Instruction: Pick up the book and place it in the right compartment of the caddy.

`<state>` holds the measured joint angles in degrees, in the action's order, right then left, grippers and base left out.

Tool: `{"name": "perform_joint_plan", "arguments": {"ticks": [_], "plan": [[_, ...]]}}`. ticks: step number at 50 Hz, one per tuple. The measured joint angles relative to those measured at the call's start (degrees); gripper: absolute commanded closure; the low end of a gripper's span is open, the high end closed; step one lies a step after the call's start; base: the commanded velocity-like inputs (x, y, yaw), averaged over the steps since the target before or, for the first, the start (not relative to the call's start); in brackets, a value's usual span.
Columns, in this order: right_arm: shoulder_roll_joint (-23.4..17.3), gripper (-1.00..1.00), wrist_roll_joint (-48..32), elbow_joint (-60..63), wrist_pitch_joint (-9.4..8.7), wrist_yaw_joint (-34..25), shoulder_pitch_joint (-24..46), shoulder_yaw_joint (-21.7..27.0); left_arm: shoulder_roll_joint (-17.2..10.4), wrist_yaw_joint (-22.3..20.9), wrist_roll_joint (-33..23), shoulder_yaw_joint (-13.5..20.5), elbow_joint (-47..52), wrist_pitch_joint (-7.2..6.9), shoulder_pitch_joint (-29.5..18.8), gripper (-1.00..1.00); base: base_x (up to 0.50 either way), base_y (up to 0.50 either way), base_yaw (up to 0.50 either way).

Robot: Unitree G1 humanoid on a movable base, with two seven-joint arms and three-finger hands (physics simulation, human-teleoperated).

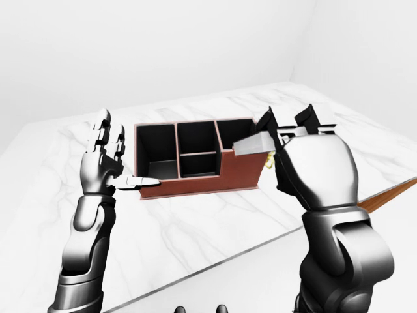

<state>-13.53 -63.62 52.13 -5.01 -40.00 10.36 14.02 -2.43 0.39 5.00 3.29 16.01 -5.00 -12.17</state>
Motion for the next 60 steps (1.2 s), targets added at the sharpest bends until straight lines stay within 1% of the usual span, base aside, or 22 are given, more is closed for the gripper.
{"name": "perform_joint_plan", "arguments": {"ticks": [6,12,20,23,28,34,40,45,53,60], "plan": [[-3.01,1.0,1.72,-1.61,0.0,0.0,5.56,-0.07,0.02,-0.05,0.01,-0.06,0.09,0.0,0.06,-1.0,0.0,0.0,0.0],[-5.48,1.0,3.35,-6.51,0.0,0.0,10.86,-0.84,0.06,-0.15,-0.04,-0.14,0.01,0.0,0.15,-1.0,0.0,0.0,0.0],[-8.66,1.0,5.41,-18.85,0.0,0.0,19.39,-2.68,0.1,-0.28,-0.2,-0.21,-0.21,0.0,0.37,-1.0,0.0,0.0,0.0],[-9.43,1.0,5.64,-24.81,0.34,0.0,22.73,-3.62,0.12,-0.33,-0.27,-0.24,-0.28,0.0,0.5,-1.0,0.0,0.0,0.0],[-10.05,1.0,5.38,-35.56,1.67,0.0,28.28,-5.32,0.16,-0.41,-0.39,-0.27,-0.48,0.0,0.68,-1.0,0.0,0.0,0.0],[-10.26,1.0,4.79,-48.72,3.91,0.0,35.25,-7.28,0.2,-0.53,-0.51,-0.31,-0.93,0.0,0.87,-1.0,0.0,0.0,0.0],[-10.57,1.0,4.21,-63.36,7.17,0.12,43.05,-9.11,0.18,-0.67,-0.54,-0.24,-1.84,0.0,0.84,-1.0,0.0,0.0,0.0],[-10.79,1.0,3.47,-76.01,10.0,2.5,49.56,-10.6,0.16,-0.74,-0.53,-0.17,-2.58,0.0,0.79,-1.0,0.0,0.0,0.0],[-10.96,1.0,1.59,-95.65,10.01,9.37,59.26,-12.9,0.05,-0.78,-0.48,-0.01,-3.75,0.0,0.46,-1.0,0.0,0.0,0.0],[-10.53,1.0,-0.07,-109.0,10.01,15.05,66.13,-14.64,-0.1,-0.81,-0.38,0.15,-4.8,0.0,0.01,-1.0,0.0,0.0,0.0]]}}
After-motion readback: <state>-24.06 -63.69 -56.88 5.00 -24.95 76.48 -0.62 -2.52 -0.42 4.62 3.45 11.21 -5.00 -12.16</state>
